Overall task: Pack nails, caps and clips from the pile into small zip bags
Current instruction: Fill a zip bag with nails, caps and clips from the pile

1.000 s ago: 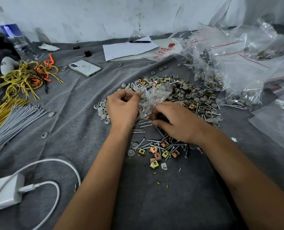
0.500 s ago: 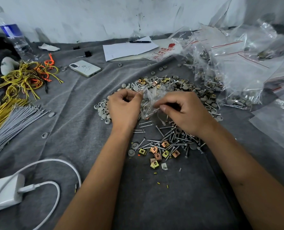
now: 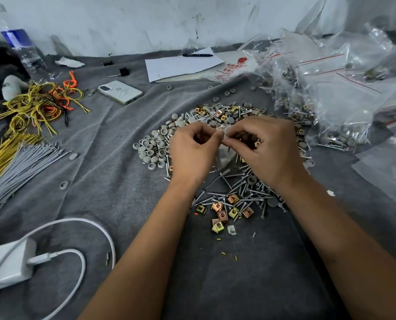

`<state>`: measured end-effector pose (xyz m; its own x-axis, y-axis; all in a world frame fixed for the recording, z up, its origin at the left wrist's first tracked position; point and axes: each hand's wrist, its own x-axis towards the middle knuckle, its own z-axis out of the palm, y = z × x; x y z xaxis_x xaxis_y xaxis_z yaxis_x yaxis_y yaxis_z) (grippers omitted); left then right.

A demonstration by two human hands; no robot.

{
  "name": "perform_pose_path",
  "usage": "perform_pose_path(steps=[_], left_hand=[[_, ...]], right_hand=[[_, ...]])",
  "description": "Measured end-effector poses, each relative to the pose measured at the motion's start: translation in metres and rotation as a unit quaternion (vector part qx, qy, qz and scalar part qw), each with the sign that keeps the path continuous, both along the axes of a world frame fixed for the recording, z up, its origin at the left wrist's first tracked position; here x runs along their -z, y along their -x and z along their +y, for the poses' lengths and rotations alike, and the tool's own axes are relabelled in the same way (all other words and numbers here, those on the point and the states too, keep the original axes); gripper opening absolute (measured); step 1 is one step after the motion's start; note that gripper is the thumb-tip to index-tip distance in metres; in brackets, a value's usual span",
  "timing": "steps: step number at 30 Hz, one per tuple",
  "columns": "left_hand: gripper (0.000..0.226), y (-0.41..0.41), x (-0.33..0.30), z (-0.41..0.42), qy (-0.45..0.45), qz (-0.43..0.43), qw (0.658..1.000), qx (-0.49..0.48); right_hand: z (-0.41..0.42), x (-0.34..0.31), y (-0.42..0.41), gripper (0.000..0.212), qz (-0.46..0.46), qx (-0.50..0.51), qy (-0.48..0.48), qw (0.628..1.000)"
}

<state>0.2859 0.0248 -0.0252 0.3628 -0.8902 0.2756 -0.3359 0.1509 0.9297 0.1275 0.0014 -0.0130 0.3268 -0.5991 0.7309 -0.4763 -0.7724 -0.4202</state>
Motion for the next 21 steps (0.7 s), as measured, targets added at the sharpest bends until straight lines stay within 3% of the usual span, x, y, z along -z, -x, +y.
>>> perform_pose_path(steps=[9,15,17,21], left_hand=[[0.019,-0.003,0.002,-0.003,-0.007,0.092,0.996,0.012],[0.019,-0.01,0.002,-0.006,0.003,0.124,0.992,-0.008],[0.021,-0.012,0.003,-0.007,0.002,0.126,0.992,-0.017],[0.024,-0.013,0.005,-0.008,0.003,0.119,0.993,-0.022]], right_hand=[[-0.004,0.005,-0.001,0.014,0.056,-0.008,0.012,0.998],[-0.007,0.001,0.002,0.013,-0.009,-0.012,-0.014,1.0],[-0.009,0.001,0.008,0.016,0.032,-0.038,-0.052,0.997],[-0.015,0.003,0.021,0.031,0.222,-0.051,-0.177,0.957]])
